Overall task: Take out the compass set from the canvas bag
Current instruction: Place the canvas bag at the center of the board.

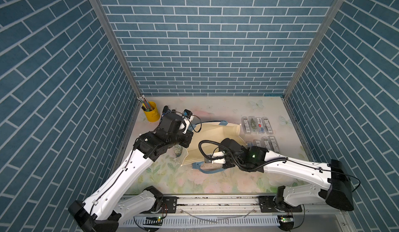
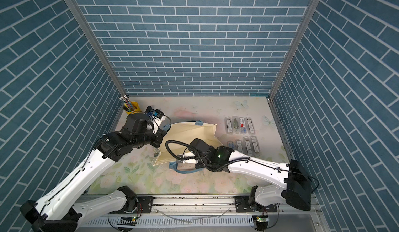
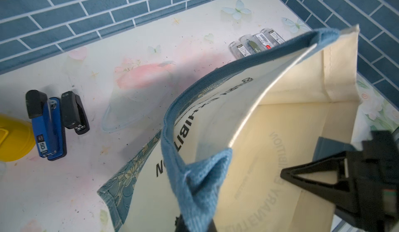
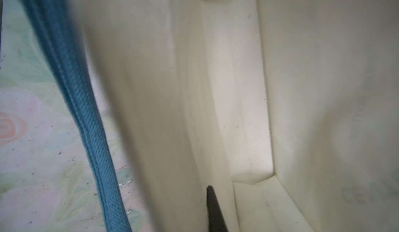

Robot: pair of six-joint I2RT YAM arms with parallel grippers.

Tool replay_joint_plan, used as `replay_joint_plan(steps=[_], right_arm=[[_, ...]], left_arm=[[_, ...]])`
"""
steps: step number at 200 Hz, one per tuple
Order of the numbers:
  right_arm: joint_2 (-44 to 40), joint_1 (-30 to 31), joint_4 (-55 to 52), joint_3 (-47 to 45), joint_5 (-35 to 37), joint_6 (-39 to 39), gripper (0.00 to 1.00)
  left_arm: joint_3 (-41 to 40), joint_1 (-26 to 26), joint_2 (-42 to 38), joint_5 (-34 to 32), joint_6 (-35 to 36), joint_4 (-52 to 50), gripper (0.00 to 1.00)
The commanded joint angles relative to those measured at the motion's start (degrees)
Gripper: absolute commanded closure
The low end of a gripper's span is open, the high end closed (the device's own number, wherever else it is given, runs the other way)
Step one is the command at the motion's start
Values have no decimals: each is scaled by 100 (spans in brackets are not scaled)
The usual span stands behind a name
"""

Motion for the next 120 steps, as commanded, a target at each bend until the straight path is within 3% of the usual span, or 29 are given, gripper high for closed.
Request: replay_joint_plan(steps=[1,44,94,120], right_arm=[[114,-272,-963,1064,-633,-151,100],[571,-805,-2164,2303,-1155,-382,100],[577,-836,-2035,2059,-1625,-45,100],[526,-823,-1905,1805,-1903,144,100]], left_arm=[[178,48,291,481,109,291,100],[157,163,574,879,141,533,100],[29,186,500,911,318,822,100],[36,185,575,951,401,848,86]])
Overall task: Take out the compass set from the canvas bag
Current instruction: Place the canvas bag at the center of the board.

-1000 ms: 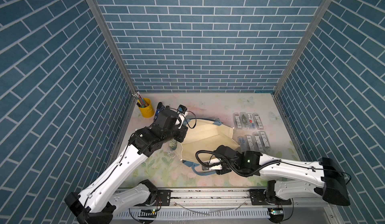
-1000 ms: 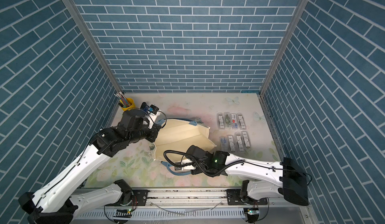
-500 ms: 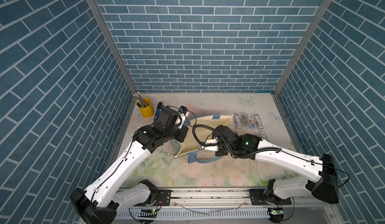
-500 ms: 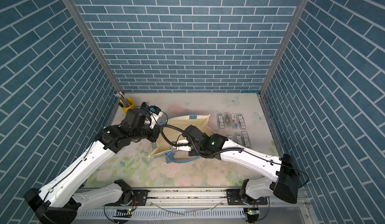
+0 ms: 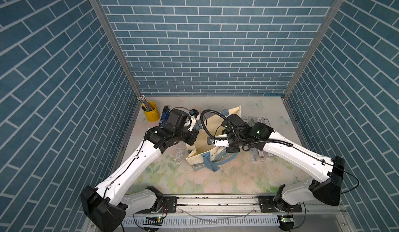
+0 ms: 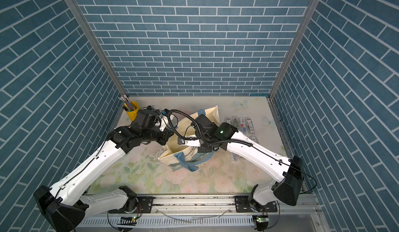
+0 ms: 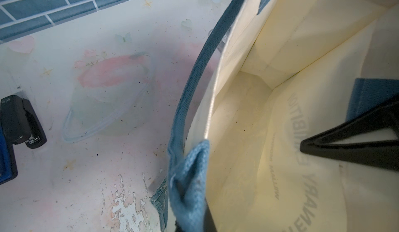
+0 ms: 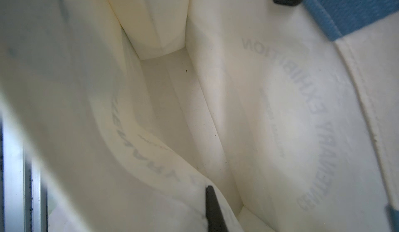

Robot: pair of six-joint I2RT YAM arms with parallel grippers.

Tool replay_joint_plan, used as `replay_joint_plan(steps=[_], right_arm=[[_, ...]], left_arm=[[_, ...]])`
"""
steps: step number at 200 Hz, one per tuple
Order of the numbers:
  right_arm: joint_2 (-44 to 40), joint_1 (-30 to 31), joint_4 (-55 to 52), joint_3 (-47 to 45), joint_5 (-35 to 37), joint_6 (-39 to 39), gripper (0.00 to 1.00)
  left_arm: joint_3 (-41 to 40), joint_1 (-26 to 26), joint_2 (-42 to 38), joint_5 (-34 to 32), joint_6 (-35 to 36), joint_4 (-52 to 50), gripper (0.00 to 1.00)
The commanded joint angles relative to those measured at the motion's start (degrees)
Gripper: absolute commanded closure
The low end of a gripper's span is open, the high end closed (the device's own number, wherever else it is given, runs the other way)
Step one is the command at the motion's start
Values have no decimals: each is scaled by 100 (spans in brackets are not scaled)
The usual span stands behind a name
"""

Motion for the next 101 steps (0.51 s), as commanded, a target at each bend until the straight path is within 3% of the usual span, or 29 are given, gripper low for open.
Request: replay_joint_plan(steps=[1,24,65,84,101], right_arm=[[-120,51,185,-213,-734,326,100],[-127,25,312,-424,-750,369,100],[-135,-108,520,-772,-1010,521,99],[-187,-122,501,-795,-1034,573,85],[-285,-108,418,-704,-1005,561,72]], left_arm=[[17,31,-22,162,165,490,85],[-43,41,-54,63,180,495,77],[-18,90,-159,-119,295,346,79],[-30,98,-172,-119,328,357,77],[-43,98,-186,-101,339,442,68]])
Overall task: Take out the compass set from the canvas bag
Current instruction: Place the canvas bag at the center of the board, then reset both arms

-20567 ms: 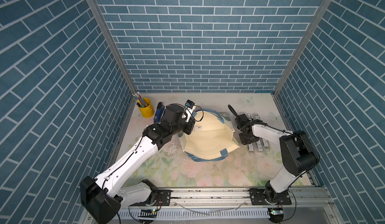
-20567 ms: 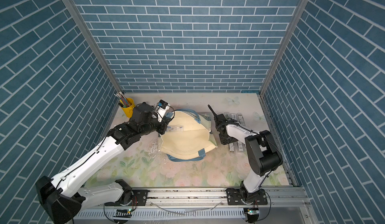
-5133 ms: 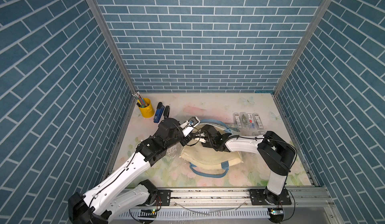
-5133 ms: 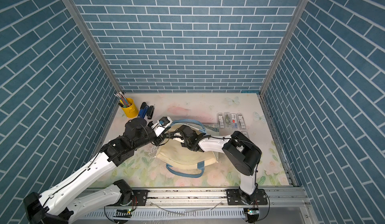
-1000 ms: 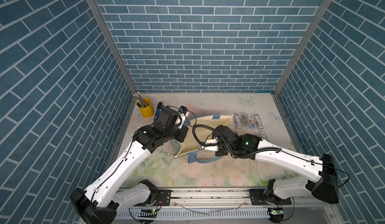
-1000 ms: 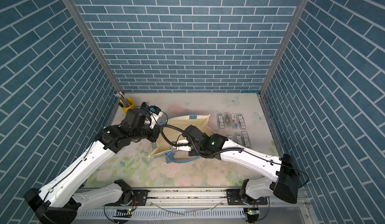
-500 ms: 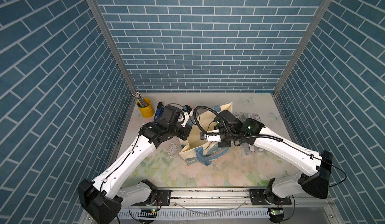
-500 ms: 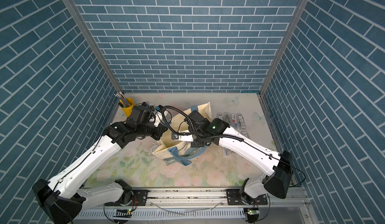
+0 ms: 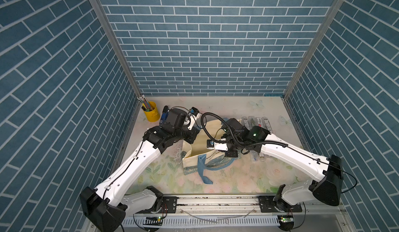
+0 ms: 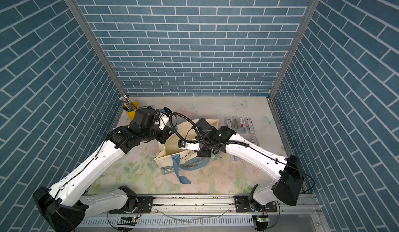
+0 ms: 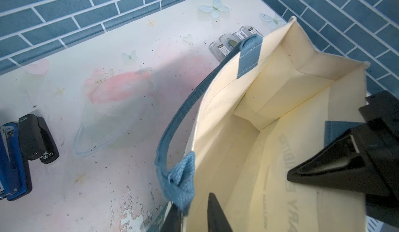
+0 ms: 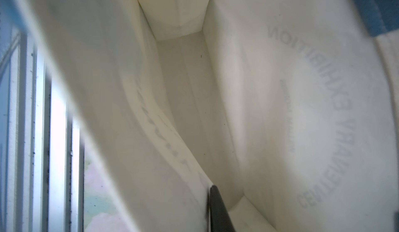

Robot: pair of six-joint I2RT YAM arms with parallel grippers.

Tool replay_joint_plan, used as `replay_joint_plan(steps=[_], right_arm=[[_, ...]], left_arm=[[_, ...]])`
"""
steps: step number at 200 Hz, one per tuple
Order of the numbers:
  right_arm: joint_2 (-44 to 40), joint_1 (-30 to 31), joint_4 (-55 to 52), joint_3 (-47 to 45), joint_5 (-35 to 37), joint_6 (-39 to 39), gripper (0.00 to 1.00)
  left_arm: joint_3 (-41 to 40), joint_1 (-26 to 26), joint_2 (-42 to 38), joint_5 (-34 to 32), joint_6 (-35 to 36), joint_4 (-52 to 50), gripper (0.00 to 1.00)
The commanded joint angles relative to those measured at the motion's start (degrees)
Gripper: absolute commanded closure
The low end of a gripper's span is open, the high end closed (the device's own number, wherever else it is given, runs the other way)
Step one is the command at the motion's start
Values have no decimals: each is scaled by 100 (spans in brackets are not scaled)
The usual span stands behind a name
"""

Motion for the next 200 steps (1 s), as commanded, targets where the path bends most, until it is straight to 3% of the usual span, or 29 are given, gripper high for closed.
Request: replay_joint_plan(steps=[1,24,56,70,89,109,123,138,157,172,180,200], right_arm=[[-261,-17,4,-53,-219,39,71],[-418,-47,-103,131,-210,-79,63],[-639,-129,-487,808,-246,-198,58],[-947,-293,135,924,-103,-50,58],[-1511,-857,1713,204,30,628,57],[-1823,-1678,2638,-369,463,1498,56],[-2063,-2614,3747,-1069,873,2555,51],[-2188,-3584,4899,-2010,1467,3535,51],[-2056,-4300,5432,-2853,1883,4004,50],[-1916,-4494,5880,-3500,2170,4047,49],[-1794,-4547,6216,-3851,2364,4051,42],[-1402,-4598,7148,-4499,2558,3909,42]], left_arm=[[-39,41,-133,-25,94,191,67],[2,44,-194,-81,124,291,55],[263,54,-408,-293,219,334,24],[328,238,-546,-177,99,482,18],[164,874,-778,102,-274,816,14],[-259,1695,-1138,228,-446,1147,10],[-709,2227,-1141,-183,-666,1463,1],[-1014,2303,-850,-889,-791,1603,0],[-1512,2409,-714,-1643,-1053,1786,0],[-2198,2503,-934,-2100,-980,2234,0],[-2521,2504,-1020,-2236,-819,2463,0],[-3588,2504,-1131,-2485,-504,3619,3]])
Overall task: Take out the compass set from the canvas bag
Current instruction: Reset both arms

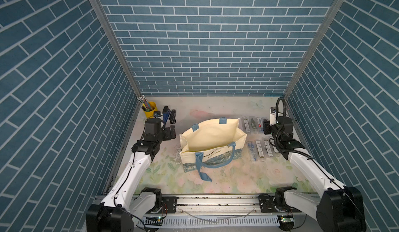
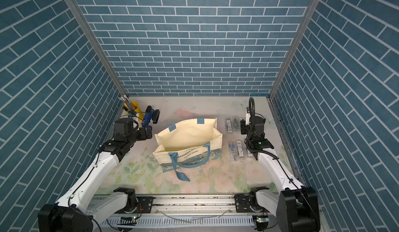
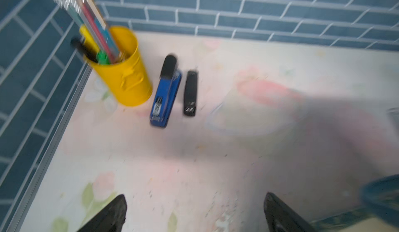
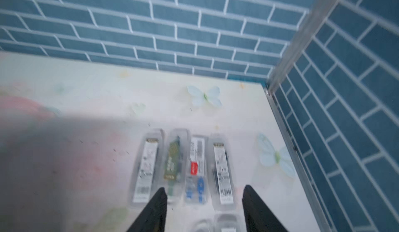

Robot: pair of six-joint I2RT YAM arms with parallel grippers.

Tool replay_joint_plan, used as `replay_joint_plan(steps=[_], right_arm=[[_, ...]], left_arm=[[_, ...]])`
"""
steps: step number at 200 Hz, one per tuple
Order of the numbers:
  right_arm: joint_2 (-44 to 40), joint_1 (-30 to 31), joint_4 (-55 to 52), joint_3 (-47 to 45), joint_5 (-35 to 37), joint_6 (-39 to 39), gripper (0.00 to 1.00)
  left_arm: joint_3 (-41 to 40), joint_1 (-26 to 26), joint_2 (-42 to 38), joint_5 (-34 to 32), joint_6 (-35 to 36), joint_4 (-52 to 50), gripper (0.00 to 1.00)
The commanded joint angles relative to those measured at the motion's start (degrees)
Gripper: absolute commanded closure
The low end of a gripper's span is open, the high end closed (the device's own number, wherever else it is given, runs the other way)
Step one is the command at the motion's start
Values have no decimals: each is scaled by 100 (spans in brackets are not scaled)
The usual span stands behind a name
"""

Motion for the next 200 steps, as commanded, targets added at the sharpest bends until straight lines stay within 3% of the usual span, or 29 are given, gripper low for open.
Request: replay_joint_plan(steps=[1,25,46,83,100,102,106,136,166,200], right_arm=[[298,-46,1667,-601,555,353,42],[945,-54,2477,-786,894,-64,41],[1367,-168,3629,-927,793,-634,36],[1016,-349,3151,-1115,658,-411,34],[1001,-513,2899,-1137,44,-299,32],[1054,-510,2942,-1165,2,-339,23],[1121,-496,3070,-1225,14,-364,15],[1657,-690,4091,-1557,105,-20,14],[2293,-1171,5073,-1794,-606,316,14],[2293,-1374,4013,-1271,-901,451,10]], left_arm=[[-878,39,-266,-693,313,1477,3],[-1791,39,30,-537,964,3416,0],[-1474,39,882,-658,1036,3449,0],[-1324,181,1701,-175,1282,4127,0],[-1158,258,2126,-103,1228,4213,2],[-1098,263,2160,-94,1221,4140,2],[-1018,267,2241,-93,1223,4131,4],[-1224,348,2498,416,1634,5214,5],[-1484,477,2846,264,1431,5941,6],[-1720,505,2983,91,1334,6463,0]])
